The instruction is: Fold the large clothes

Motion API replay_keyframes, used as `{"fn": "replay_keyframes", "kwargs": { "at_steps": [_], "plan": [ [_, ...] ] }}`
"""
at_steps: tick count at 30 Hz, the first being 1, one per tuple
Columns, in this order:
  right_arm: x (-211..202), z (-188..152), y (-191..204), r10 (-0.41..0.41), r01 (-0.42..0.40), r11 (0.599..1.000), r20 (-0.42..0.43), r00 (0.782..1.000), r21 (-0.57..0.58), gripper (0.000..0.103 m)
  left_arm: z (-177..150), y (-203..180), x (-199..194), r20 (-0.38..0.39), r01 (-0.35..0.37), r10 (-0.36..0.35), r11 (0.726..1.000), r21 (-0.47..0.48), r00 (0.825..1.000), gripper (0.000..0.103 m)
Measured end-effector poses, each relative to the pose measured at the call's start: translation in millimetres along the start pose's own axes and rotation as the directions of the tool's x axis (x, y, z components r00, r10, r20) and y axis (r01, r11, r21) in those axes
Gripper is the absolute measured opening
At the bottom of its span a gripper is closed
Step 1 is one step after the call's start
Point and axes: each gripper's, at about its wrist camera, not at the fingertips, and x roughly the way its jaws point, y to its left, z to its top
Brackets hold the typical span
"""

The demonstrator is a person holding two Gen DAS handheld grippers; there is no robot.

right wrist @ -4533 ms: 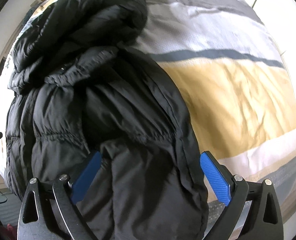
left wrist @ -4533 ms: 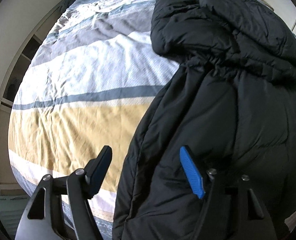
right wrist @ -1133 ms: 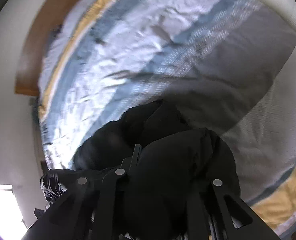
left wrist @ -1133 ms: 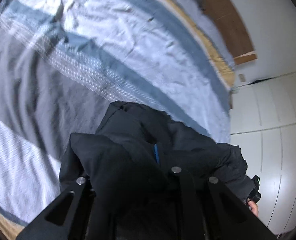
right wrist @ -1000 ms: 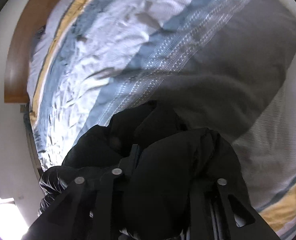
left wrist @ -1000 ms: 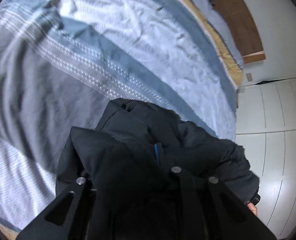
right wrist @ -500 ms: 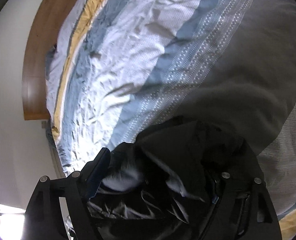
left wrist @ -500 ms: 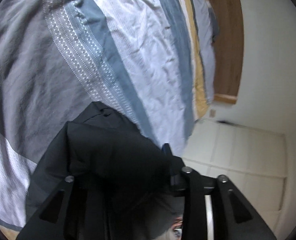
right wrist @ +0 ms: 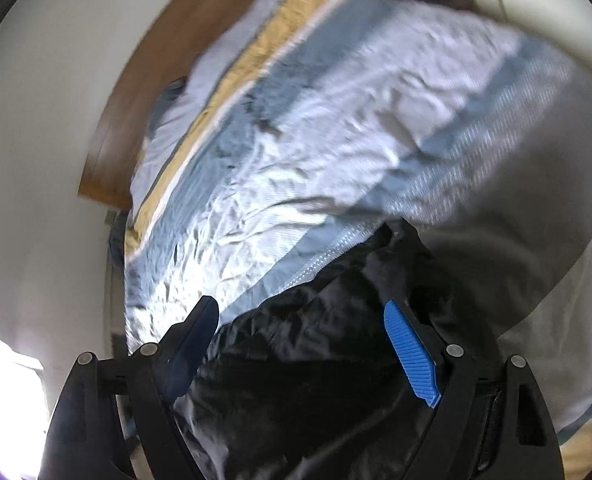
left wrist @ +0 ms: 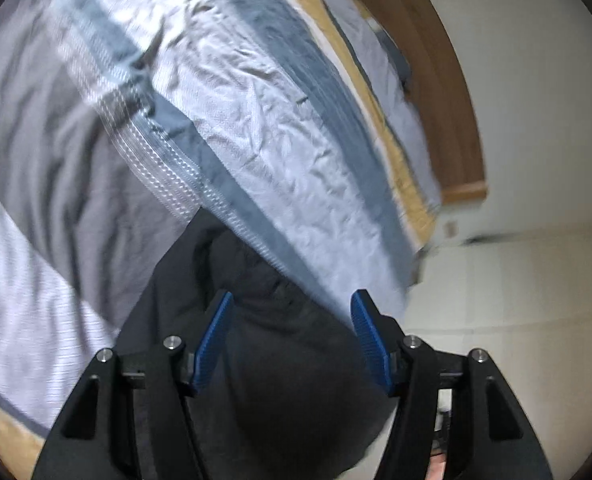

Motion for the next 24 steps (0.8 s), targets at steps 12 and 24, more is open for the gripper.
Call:
{"fn": "replay_keyframes", "kwargs": {
  "at_steps": [12,24],
  "plan": [
    [-1.8,-119.9,62.7,-0.078,0.069,0.874,0.002,0.997,-0.481,0.084,-156.9,-58.6,52.4,-0.023,-0.152,0.175,0.908,0.390,0.984,0.059],
    [96.6,-144.1,89.7,-0.120,0.110,0.785,0.025,0.992,-0.609,0.089,-173.2,-119.1,170.4,0.055,-0.244,0.268,0.748,0.617,0.962,0.059]
  ]
}}
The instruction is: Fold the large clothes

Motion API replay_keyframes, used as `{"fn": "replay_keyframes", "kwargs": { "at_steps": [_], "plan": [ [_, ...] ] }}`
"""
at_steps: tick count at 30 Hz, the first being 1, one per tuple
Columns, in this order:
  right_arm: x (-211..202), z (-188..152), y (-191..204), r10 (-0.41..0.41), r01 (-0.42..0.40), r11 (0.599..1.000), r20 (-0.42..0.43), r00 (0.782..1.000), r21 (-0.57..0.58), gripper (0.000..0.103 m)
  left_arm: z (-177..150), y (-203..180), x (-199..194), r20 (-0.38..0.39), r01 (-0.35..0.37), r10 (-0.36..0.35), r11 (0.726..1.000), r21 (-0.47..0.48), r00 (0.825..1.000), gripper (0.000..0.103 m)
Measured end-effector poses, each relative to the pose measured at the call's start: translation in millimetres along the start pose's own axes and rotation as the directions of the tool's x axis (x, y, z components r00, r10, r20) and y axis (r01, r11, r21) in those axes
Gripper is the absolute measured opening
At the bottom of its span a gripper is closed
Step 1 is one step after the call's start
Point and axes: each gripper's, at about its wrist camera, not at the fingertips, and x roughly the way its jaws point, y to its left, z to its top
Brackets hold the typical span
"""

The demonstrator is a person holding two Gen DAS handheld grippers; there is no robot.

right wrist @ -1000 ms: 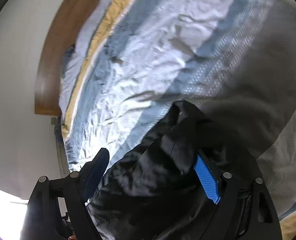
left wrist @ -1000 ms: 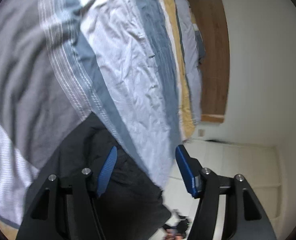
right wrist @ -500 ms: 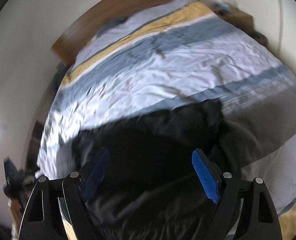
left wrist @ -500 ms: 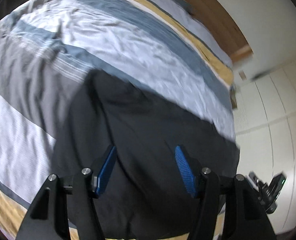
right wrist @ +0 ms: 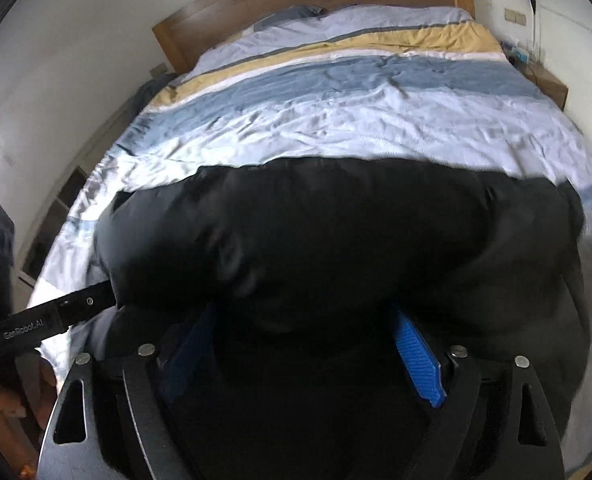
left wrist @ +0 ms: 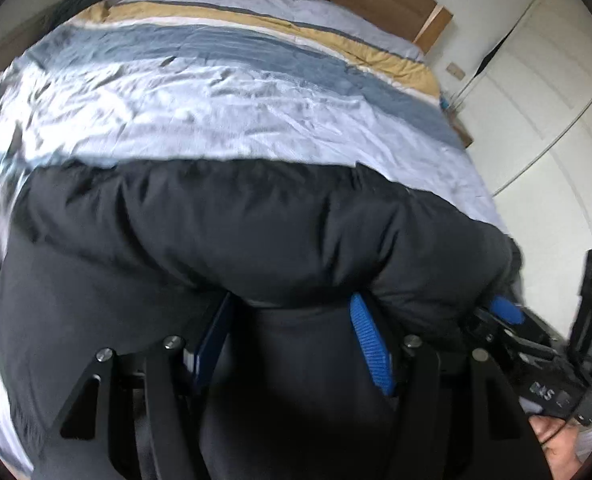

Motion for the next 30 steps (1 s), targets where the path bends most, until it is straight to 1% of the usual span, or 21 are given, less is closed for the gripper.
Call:
{"fn": "replay_keyframes", "kwargs": {
  "at_steps": [5,10,14,20,30],
  "plan": [
    [44.1,35.1,-14.4,-0.064,0.064,0.998,-0.026,0.998,-0.012,0.090,45.3,-8.4,54.1,-0.037,-0.095,0.097,0.994,0.047,0.995,0.061],
    [74.8,59.5,-34.0,-0.077,0.077,0.997,-0.052,0.996,0.013,0.090,69.3,-13.6,89.3,-0.046,-0.159,0.163,0.984,0.079,0.986,0.062],
    [95.0,71.1,-45.4,-0.078,0.081,0.996,-0.073,0.994,0.037,0.091,78.1,-18.6,109.2,-0.037,-0.202,0.207,0.973,0.111,0.978,0.063],
    [111.8,72.5,-52.0,-0.076,0.081,0.996,-0.089,0.993,0.050,0.093,77.7,-16.9,118.8,-0.019,-0.210,0.213,0.972,0.109,0.977,0.064],
    [110.4,65.1,-54.2,-0.073,0.076,0.997,-0.085,0.994,0.026,0.093,67.6,-14.9,114.4,0.016,-0.201,0.200,0.974,0.109,0.980,0.065]
  ]
}}
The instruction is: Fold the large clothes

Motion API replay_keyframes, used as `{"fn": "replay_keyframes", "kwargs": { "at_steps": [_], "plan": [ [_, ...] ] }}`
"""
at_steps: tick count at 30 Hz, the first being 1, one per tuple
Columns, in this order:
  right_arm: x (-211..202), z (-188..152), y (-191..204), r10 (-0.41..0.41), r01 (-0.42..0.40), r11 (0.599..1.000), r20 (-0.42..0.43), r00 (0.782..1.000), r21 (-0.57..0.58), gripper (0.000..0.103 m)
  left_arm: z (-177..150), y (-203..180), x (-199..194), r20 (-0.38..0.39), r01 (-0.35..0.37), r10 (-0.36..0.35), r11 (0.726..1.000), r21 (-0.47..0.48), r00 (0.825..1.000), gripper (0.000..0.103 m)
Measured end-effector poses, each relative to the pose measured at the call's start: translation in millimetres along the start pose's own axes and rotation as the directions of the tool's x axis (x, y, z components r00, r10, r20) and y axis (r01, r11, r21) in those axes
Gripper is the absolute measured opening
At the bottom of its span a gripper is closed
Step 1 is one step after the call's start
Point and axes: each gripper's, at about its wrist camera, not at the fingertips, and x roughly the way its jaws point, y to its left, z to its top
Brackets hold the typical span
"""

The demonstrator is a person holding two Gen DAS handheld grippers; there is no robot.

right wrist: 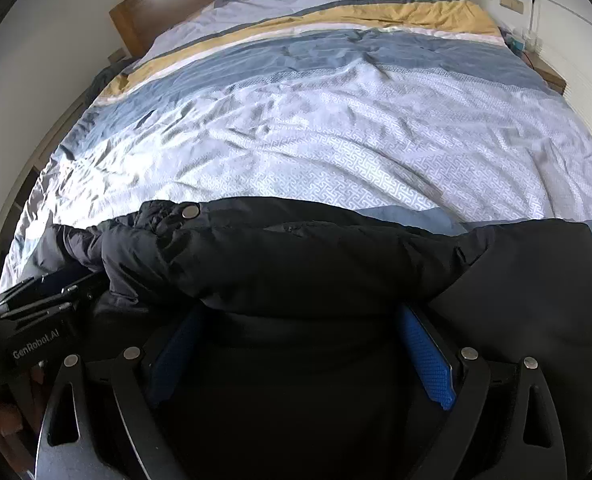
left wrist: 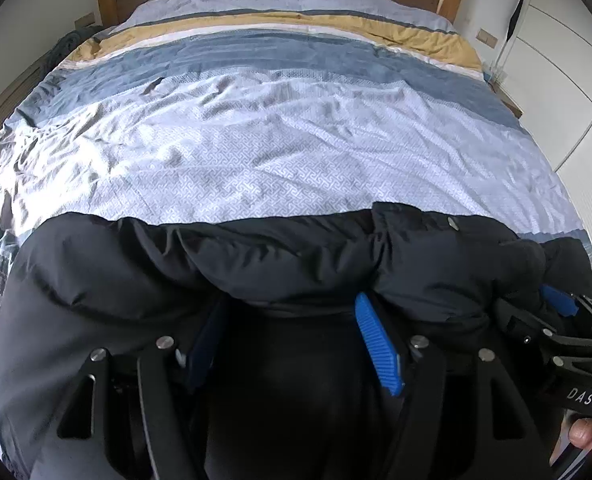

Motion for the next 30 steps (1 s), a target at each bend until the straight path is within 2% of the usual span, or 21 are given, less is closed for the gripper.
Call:
{"fn": "replay_keyframes", "kwargs": {
  "at_steps": [4,10,14,18,22,25,30],
  "plan": [
    [-5.0,-2.3,-7.9,0.009,-0.009,1.000,0.001,1.000,-0.008,0.093,-2.5,2.9,-1.7,0.005,0.010,-0.010,1.000,-0.004,1.000,0.065],
    [-16.1,-7.1,-39.9,0.008,-0.008,0.998,0.007,1.000,0.059,0.093,-6.7,5.2,-5.8,0.011,0.016,-0.016,1.000,-0.005,1.000,0.066],
    [-21.2,-10.8,-57.8,-0.039,0.039,0.995,-0.002,0.999,0.090,0.093,-10.0,7.2,-11.9,0.014,0.008,-0.008,1.000,-0.004,1.000,0.066],
    [-39.3,-14.5,-71.1,-0.121,0.121,0.985,-0.003,0.993,0.124,0.093,-21.6,15.5,-43.0,0.081,-0.018,0.020,1.000,-0.026,0.997,0.066],
    [-75.7,-23.2,-62.3,-0.100,0.094,0.992,0.072,0.992,0.086,0.093,-36.7,29.0,-70.8,0.141,-0.038,0.042,0.999,-0.032,0.989,0.066],
    [-91.4,-34.6,-48.2,-0.077,0.072,0.996,0.108,0.991,0.043,0.093,-47.1,39.0,-80.5,0.159,-0.056,0.061,0.998,-0.037,0.985,0.066],
    [-81.9,-54.1,-31.5,-0.071,0.073,0.997,0.098,0.993,-0.014,0.093,-60.5,49.4,-80.8,0.156,-0.063,0.069,0.997,-0.040,0.985,0.066]
  ]
}}
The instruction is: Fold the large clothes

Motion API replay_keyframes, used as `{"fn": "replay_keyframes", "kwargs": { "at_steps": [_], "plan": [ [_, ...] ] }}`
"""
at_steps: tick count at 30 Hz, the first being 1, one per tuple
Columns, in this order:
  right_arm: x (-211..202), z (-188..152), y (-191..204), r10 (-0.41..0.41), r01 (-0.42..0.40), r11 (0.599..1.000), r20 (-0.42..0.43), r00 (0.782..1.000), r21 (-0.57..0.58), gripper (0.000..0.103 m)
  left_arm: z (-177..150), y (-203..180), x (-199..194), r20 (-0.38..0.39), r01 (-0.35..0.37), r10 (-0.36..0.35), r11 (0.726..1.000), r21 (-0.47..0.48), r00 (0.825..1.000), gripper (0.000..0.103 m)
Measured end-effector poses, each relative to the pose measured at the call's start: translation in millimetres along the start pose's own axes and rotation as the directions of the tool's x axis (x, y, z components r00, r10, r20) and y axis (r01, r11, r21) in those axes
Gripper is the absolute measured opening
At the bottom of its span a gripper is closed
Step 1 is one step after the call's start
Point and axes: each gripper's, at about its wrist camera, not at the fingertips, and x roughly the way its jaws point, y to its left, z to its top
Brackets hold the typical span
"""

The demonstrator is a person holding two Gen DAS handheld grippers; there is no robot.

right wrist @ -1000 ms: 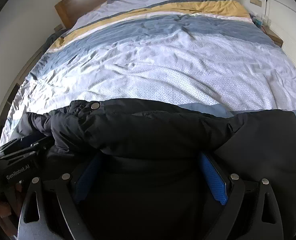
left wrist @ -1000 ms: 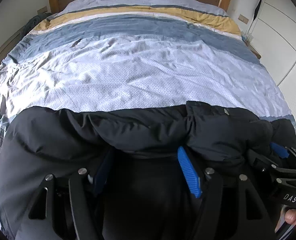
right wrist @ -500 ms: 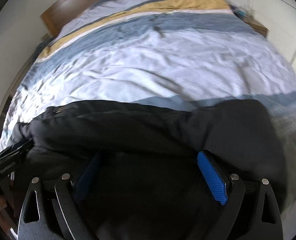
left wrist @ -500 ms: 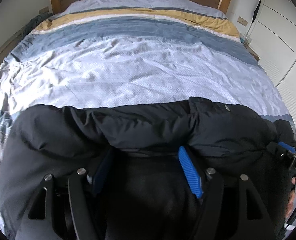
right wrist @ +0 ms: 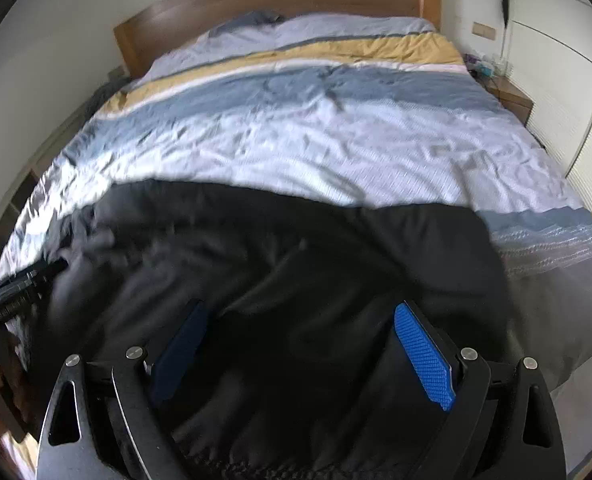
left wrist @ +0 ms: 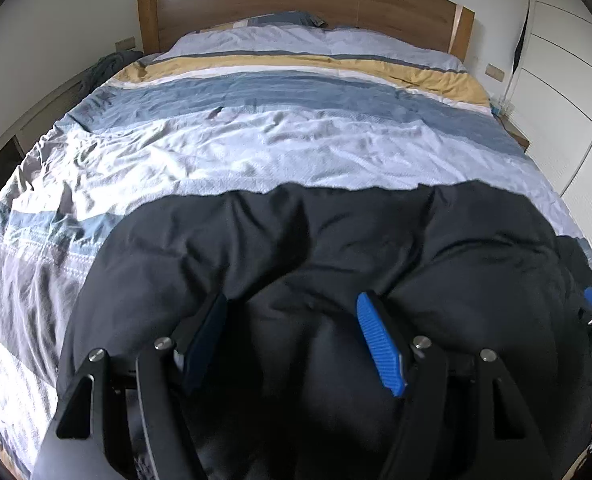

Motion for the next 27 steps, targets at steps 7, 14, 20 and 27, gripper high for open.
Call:
{"fn": "replay_keyframes", "kwargs": {
  "at_steps": [7,14,20,27],
  "plan": [
    [18.0,-9.4,-11.3,-0.005,0.006,0.998,-0.018,1.000,0.055,0.094,-4.9,2.1,2.6,-0.003,0.004,-0.004,1.000,-0.003,1.000,0.066],
    [18.6,-10.5,-20.4,-0.020,0.022,0.998,-0.027,0.999,0.062,0.098,-8.4,2.7,7.2,-0.017,0.004,-0.004,1.000,0.000,1.000,0.068],
    [15.6,-16.2,-29.8,-0.033,0.036,0.996,-0.042,0.999,0.086,0.101,-9.1,8.3,14.0,-0.038,0.010,-0.010,1.000,-0.017,0.999,0.077],
    [5.9,-23.7,-44.5,-0.074,0.080,0.992,-0.070,0.995,0.094,0.102,-11.3,13.9,15.2,-0.063,-0.002,0.000,1.000,-0.029,0.998,0.085]
  ]
}}
